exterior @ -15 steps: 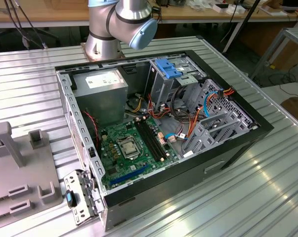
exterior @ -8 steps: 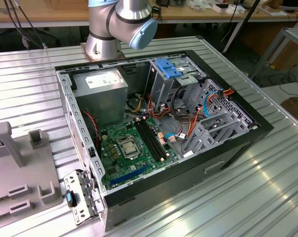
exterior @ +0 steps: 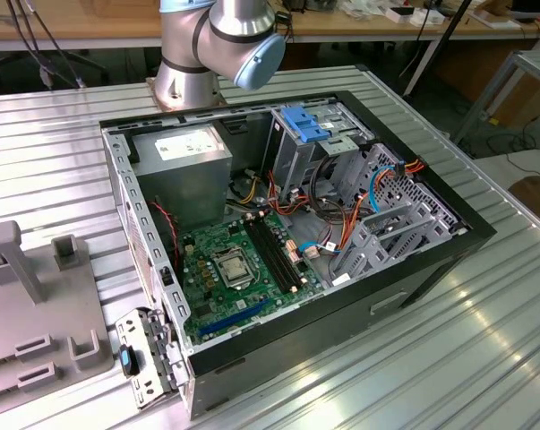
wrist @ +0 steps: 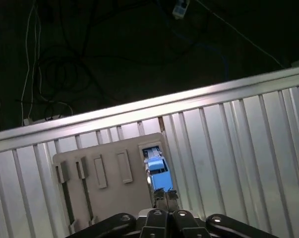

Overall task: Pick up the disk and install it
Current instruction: 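Pick up the disk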

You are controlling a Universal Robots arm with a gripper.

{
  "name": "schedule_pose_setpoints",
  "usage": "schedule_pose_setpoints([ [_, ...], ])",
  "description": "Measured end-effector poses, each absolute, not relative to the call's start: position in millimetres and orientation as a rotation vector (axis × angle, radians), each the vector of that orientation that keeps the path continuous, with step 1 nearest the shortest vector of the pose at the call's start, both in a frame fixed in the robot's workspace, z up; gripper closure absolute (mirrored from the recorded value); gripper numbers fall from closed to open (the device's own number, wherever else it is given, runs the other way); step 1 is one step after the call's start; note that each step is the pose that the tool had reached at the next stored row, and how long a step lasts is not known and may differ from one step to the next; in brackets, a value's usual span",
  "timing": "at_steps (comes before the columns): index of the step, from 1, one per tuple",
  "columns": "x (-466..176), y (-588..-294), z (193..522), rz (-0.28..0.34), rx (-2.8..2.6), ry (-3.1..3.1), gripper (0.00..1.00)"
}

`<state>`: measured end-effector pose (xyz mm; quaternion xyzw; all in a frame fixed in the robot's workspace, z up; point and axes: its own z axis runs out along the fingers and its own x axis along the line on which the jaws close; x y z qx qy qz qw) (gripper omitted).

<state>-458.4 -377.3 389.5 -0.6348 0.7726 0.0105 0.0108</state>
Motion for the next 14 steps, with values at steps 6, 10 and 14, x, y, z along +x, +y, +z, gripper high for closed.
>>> schedule_pose_setpoints([
  [6, -458.3, -377.3, 388.4, 0.034, -2.144, 2.269, 0.89],
  [10, -458.6, -377.4, 388.0, 0.033, -2.225, 2.188, 0.89],
  [14, -459.1, -377.4, 387.0, 0.004, -2.231, 2.179, 0.89],
])
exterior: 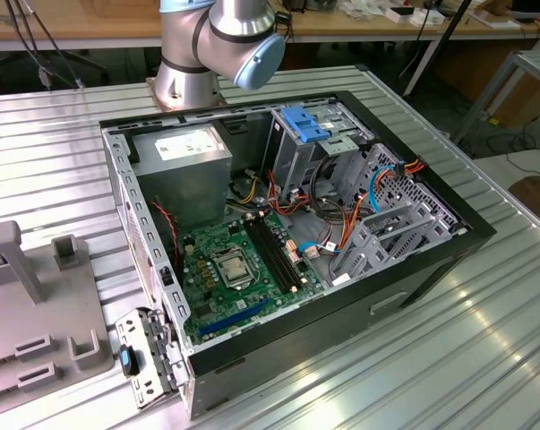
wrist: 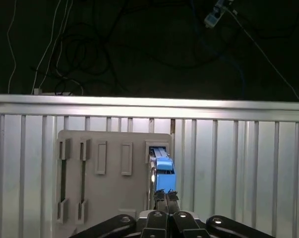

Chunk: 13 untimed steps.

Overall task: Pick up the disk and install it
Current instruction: 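Pick up the disk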

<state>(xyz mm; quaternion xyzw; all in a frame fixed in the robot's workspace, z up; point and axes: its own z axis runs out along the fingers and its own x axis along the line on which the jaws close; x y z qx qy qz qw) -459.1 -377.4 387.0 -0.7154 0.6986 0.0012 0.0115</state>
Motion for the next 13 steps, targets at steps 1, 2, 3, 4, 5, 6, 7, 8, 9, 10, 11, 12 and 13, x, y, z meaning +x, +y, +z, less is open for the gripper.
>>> schedule_pose_setpoints([
  [1, -459, -377, 386, -0.004, -2.230, 2.174, 0.89],
  [2, -459, -377, 385, -0.007, -2.230, 2.172, 0.89],
  [3, -459, -377, 383, -0.007, -2.230, 2.172, 0.89],
  [4, -459, -377, 381, -0.008, -2.230, 2.173, 0.83],
  [5, -459, -377, 379, -0.008, -2.230, 2.173, 0.83],
  [6, -459, -378, 378, -0.008, -2.230, 2.173, 0.76],
  [7, -459, -378, 376, -0.008, -2.230, 2.173, 0.71],
  [8, -459, -377, 375, -0.008, -2.230, 2.173, 0.71],
  [9, -459, -377, 373, -0.009, -2.230, 2.173, 0.71],
  [10, -459, -377, 370, -0.009, -2.230, 2.173, 0.64],
  [11, -459, -377, 365, -0.009, -2.230, 2.173, 0.58],
  [12, -459, -377, 361, -0.008, -2.227, 2.177, 0.51],
  [13, -458, -377, 359, -0.008, -2.226, 2.179, 0.45],
])
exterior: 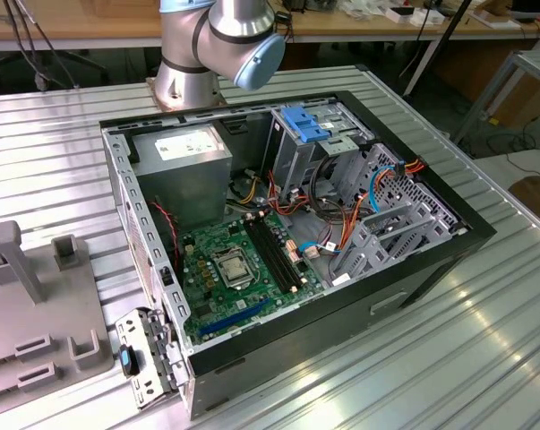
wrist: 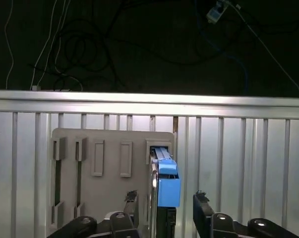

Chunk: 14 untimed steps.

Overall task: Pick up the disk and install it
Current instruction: 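Pick up the disk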

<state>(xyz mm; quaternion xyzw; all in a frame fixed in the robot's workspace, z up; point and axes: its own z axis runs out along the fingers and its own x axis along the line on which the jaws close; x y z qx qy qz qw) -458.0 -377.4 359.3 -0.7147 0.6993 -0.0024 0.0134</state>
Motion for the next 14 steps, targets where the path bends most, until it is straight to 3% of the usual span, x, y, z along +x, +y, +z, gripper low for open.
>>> schedule_pose_setpoints([
  [2, -456, -377, 356, -0.007, -2.224, 2.181, 0.33],
  [3, -456, -377, 355, -0.007, -2.223, 2.182, 0.33],
  [6, -456, -377, 350, -0.006, -2.223, 2.184, 0.20],
  [14, -457, -377, 334, -0.003, -2.266, 2.136, 0.20],
])
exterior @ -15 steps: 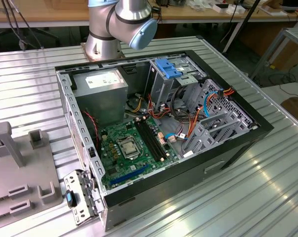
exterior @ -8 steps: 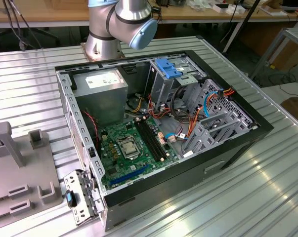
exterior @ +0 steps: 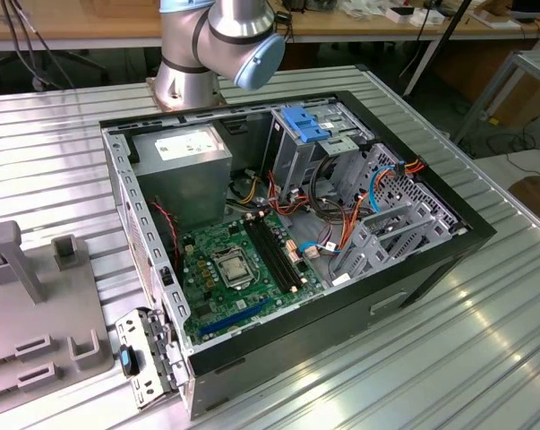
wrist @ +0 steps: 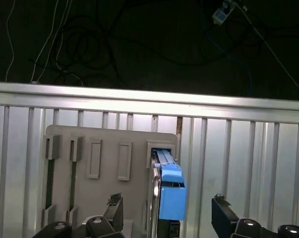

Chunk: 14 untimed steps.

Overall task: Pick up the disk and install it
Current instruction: 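Pick up the disk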

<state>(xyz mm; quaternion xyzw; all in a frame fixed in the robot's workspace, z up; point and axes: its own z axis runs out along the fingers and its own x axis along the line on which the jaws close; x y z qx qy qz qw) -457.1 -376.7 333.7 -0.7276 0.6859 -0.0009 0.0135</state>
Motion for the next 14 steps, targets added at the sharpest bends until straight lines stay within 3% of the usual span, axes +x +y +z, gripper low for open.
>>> schedule_pose_setpoints([
  [14, -460, -373, 308, -0.002, -2.266, 2.136, 0.20],
])
